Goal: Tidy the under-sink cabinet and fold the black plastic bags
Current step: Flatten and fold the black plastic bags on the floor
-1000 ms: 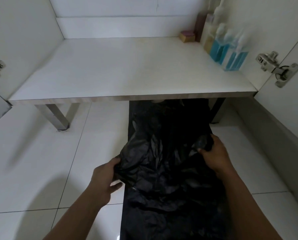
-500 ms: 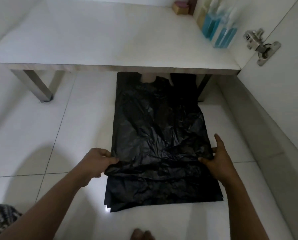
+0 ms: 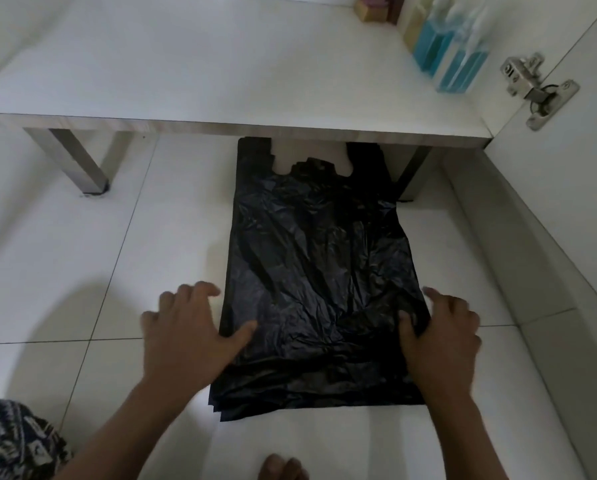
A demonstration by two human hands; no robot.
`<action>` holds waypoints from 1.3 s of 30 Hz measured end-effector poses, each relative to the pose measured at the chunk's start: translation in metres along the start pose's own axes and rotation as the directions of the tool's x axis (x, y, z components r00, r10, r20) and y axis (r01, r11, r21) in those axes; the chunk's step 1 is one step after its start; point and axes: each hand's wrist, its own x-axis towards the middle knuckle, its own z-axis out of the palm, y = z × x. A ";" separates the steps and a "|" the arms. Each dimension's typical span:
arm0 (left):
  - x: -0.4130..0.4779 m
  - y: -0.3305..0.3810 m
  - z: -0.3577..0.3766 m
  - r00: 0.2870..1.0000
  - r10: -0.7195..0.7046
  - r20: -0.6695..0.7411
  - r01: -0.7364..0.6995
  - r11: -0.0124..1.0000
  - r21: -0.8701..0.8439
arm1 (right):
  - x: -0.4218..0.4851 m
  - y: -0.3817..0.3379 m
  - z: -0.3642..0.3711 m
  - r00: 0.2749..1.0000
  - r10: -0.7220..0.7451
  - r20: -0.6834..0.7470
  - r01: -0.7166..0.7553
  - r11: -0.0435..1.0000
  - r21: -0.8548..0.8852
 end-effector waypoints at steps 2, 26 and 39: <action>-0.005 0.020 0.012 0.948 0.235 -0.214 -0.261 0.960 -0.104 | -0.012 -0.032 0.013 0.981 -0.190 -0.029 0.190 0.982 0.008; -0.007 0.031 0.078 0.890 0.415 0.192 -0.371 0.901 -0.227 | 0.025 0.049 0.036 0.997 0.037 0.062 -0.033 0.998 -0.058; 0.046 0.029 0.105 0.914 0.406 -0.021 -0.407 0.911 -0.066 | 0.021 -0.091 0.102 0.827 -0.498 0.260 0.521 0.853 -0.026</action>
